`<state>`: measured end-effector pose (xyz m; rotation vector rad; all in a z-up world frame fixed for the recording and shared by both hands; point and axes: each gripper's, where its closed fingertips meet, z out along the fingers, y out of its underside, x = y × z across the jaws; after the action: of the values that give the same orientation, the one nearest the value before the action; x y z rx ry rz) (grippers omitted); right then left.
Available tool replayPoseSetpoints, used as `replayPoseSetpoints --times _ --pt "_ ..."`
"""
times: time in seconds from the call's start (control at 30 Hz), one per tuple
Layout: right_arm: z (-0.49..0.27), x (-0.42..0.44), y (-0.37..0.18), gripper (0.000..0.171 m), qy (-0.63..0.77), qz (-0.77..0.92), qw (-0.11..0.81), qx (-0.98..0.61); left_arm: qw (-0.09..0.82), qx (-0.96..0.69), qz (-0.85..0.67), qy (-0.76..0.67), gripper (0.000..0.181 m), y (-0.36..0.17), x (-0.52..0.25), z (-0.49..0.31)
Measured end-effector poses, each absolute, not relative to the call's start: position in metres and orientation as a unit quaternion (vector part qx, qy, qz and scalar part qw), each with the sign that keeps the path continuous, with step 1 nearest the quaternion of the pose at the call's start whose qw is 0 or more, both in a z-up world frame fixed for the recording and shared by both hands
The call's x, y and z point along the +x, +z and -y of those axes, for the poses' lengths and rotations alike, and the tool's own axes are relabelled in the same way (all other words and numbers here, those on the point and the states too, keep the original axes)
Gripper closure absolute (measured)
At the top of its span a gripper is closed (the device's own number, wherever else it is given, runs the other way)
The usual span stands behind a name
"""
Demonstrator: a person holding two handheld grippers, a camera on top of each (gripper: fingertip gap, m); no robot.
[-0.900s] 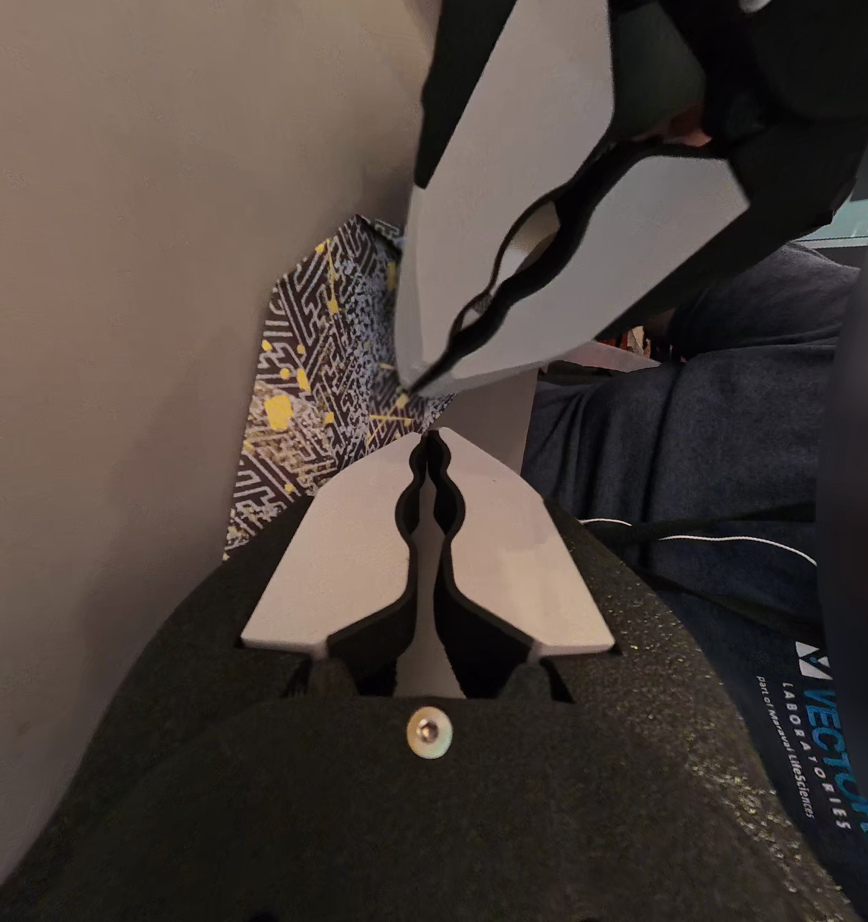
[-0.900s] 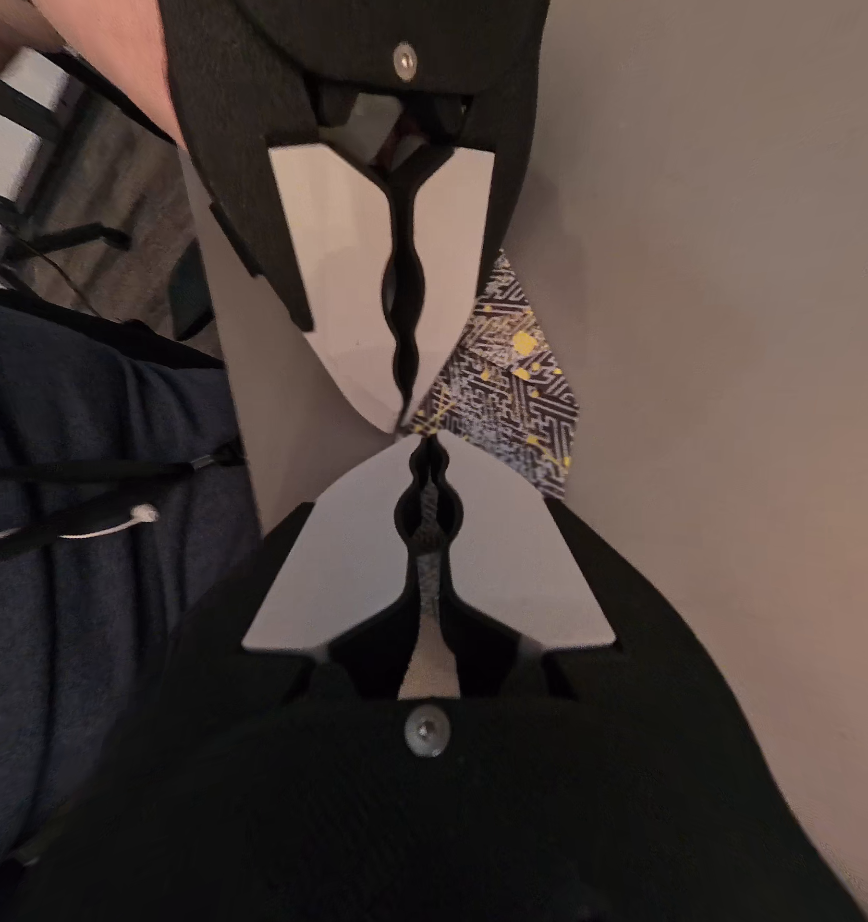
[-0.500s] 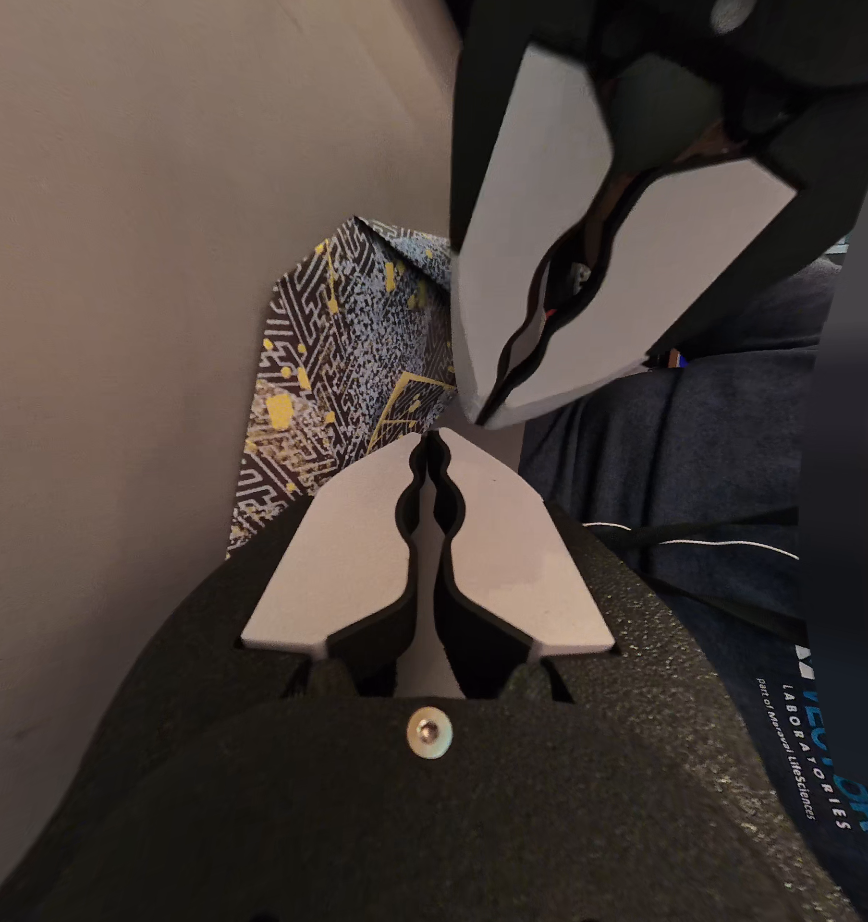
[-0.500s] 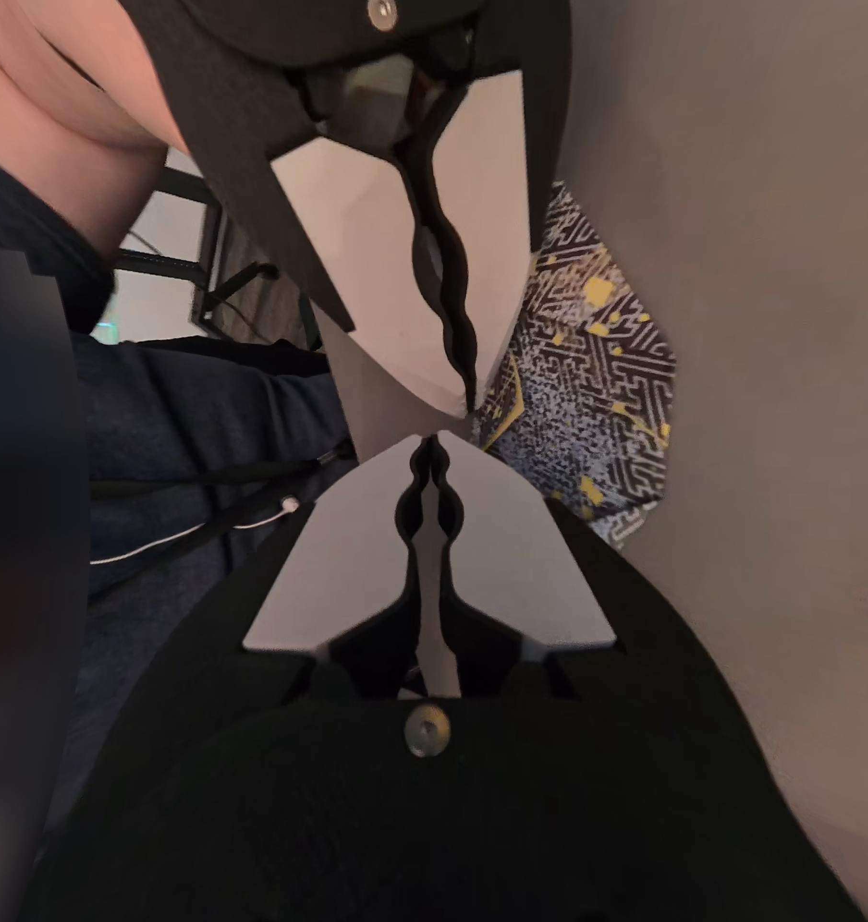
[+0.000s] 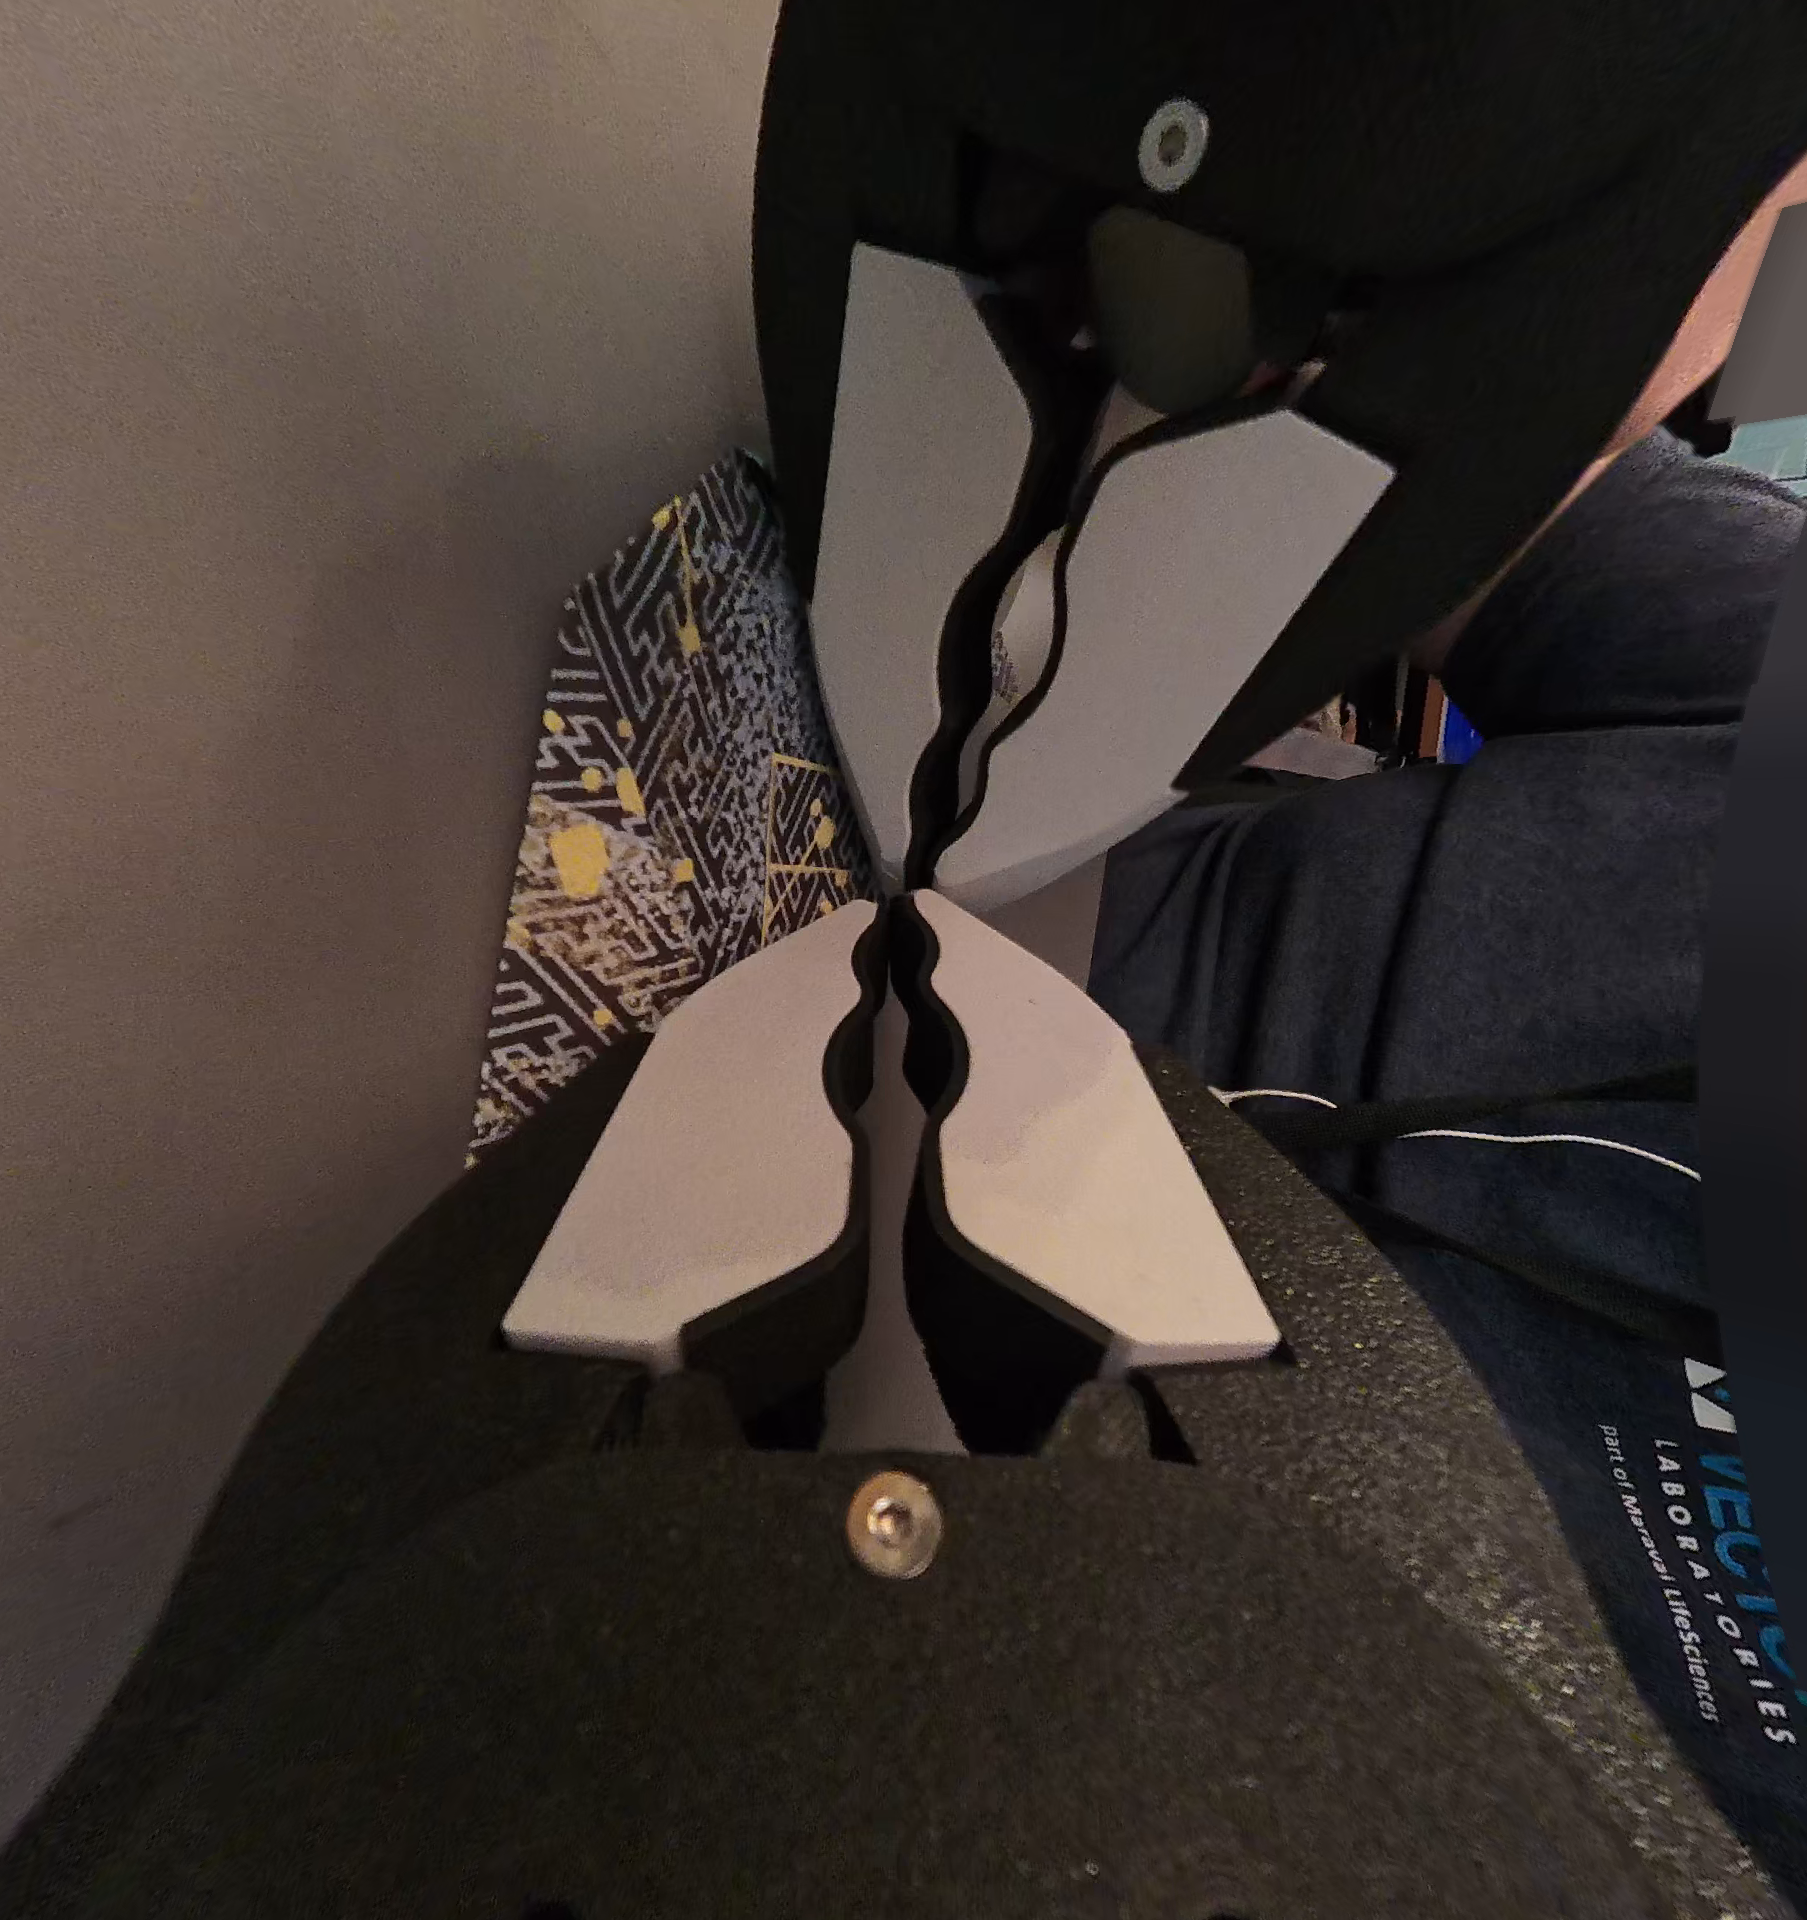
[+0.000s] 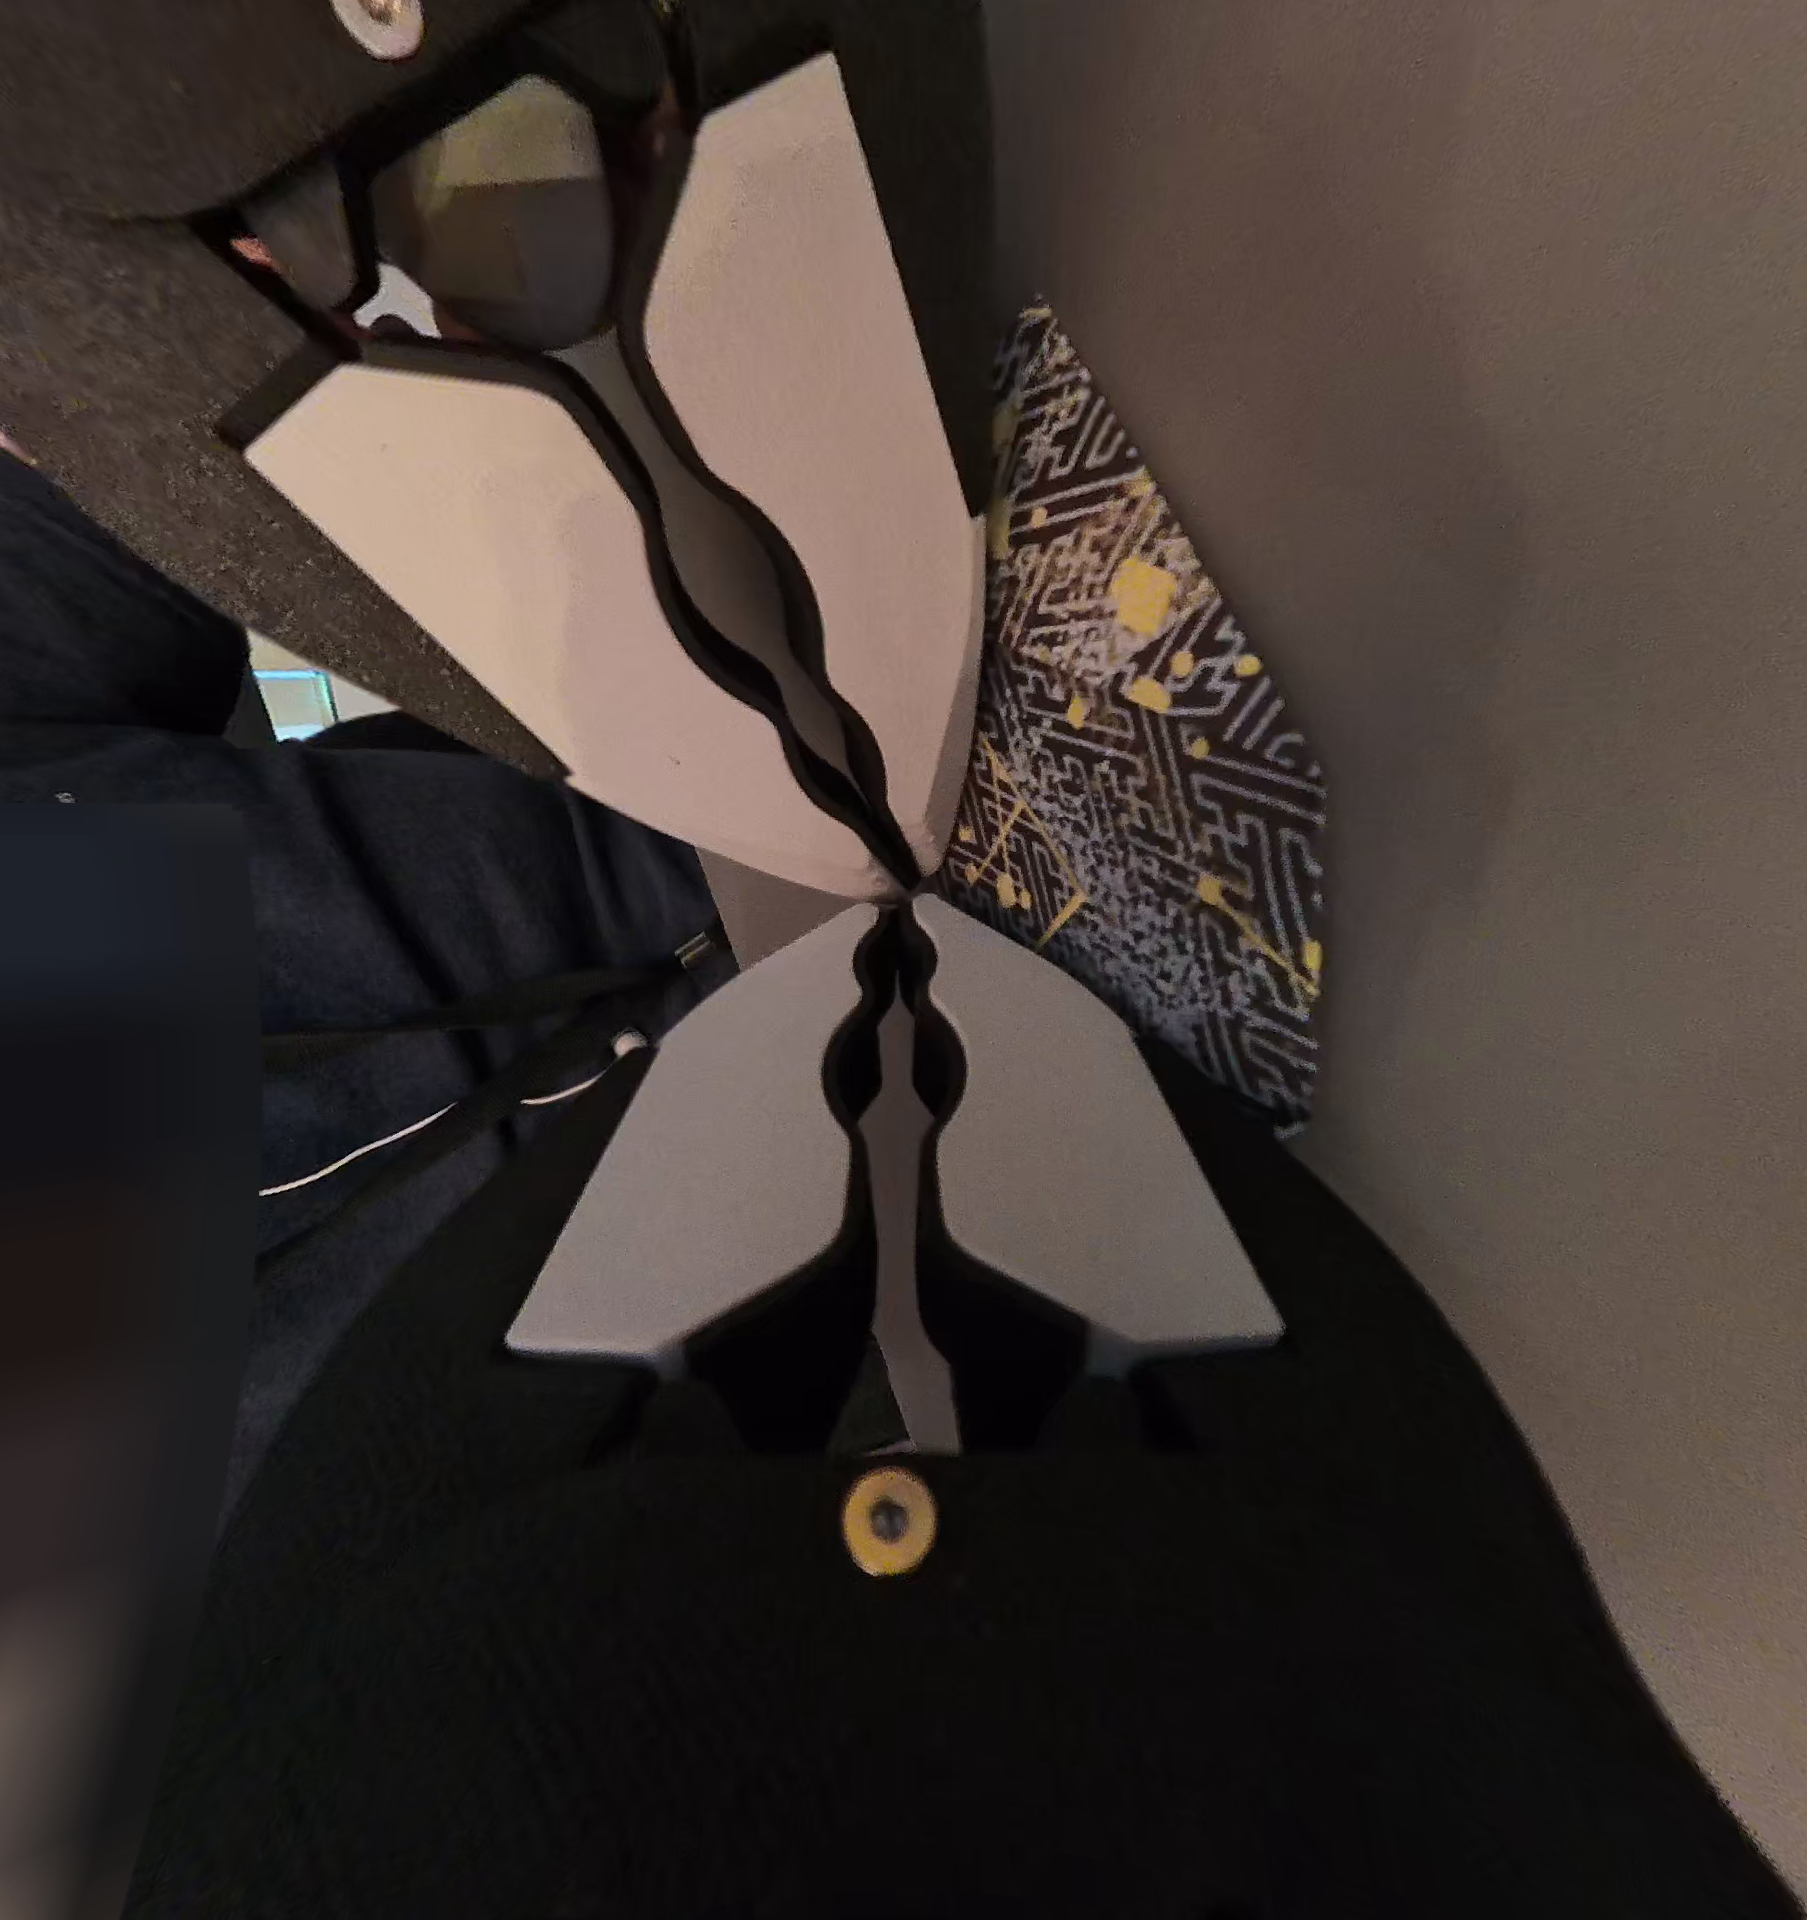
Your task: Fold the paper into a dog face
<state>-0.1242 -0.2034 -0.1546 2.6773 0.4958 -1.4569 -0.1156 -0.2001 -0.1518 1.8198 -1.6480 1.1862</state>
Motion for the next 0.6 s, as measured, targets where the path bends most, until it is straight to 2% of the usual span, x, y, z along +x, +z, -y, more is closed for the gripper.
replayPoseSetpoints --times 0.6 --pt "0.217 -0.118 -0.156 0.169 -0.452 -0.168 0.079 0.873 0.201 0.650 0.605 0.414 0.181 -0.152 -0.116 0.200"
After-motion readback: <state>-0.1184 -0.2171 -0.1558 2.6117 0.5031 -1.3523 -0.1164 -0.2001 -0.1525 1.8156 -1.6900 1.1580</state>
